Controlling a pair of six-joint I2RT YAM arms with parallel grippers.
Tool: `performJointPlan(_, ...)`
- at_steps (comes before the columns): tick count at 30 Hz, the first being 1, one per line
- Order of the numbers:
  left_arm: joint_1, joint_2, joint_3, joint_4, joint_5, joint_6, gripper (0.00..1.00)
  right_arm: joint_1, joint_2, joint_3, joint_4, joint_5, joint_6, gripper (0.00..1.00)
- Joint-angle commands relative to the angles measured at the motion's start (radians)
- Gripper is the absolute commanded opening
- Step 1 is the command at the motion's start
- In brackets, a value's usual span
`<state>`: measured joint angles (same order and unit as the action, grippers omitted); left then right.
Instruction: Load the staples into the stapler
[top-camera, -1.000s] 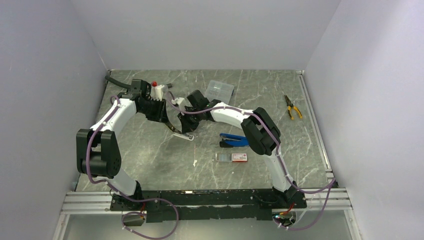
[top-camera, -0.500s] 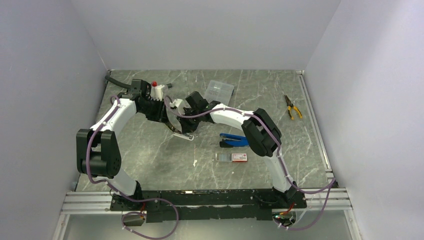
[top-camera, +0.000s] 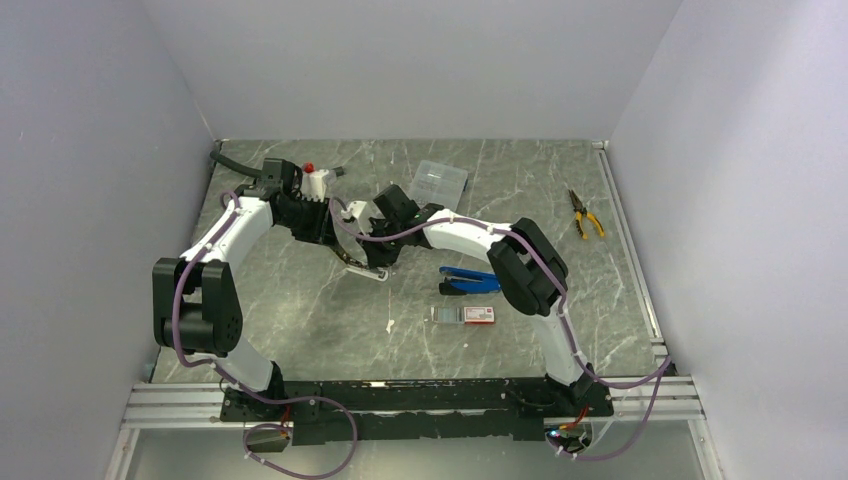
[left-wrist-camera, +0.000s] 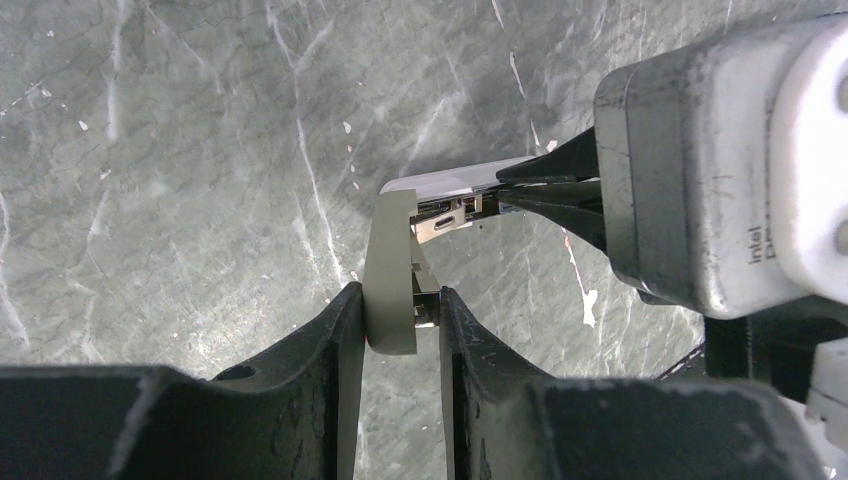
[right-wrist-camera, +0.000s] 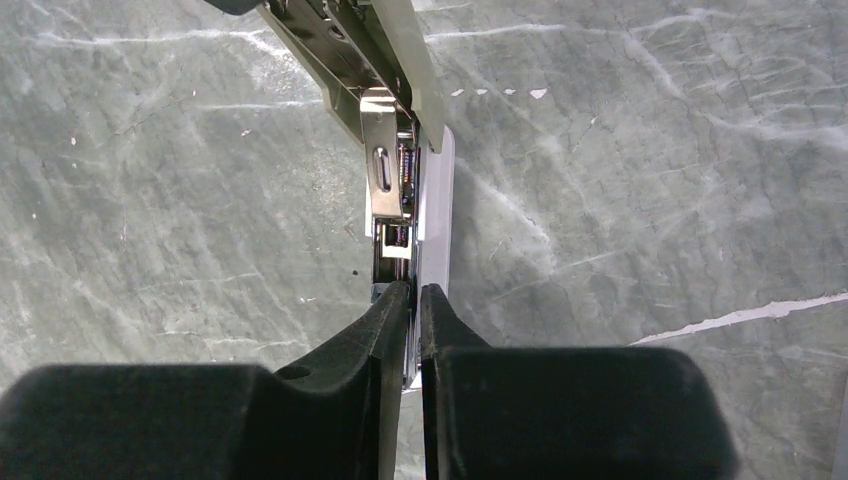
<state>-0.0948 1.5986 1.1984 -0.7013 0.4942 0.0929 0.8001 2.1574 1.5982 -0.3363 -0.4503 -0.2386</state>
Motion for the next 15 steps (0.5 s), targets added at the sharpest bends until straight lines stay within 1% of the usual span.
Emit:
performJointPlan(1,-0.003,0.010,0.023,-0.012,0.031,0.007,0.29,-0.007,-0.055,0.009,0.007,0.026,-0.012,0.15)
performJointPlan(9,-0.002,0.011,0.027,-0.017,0.034,0.007,0.28,-0.009,-0.016,0.088,-0.012,-0.006,0.033,0.25)
performJointPlan(15,-0.002,0.014,0.028,-0.018,0.036,0.008,0.28,-0.010,-0.001,0.121,-0.026,-0.010,0.038,0.26)
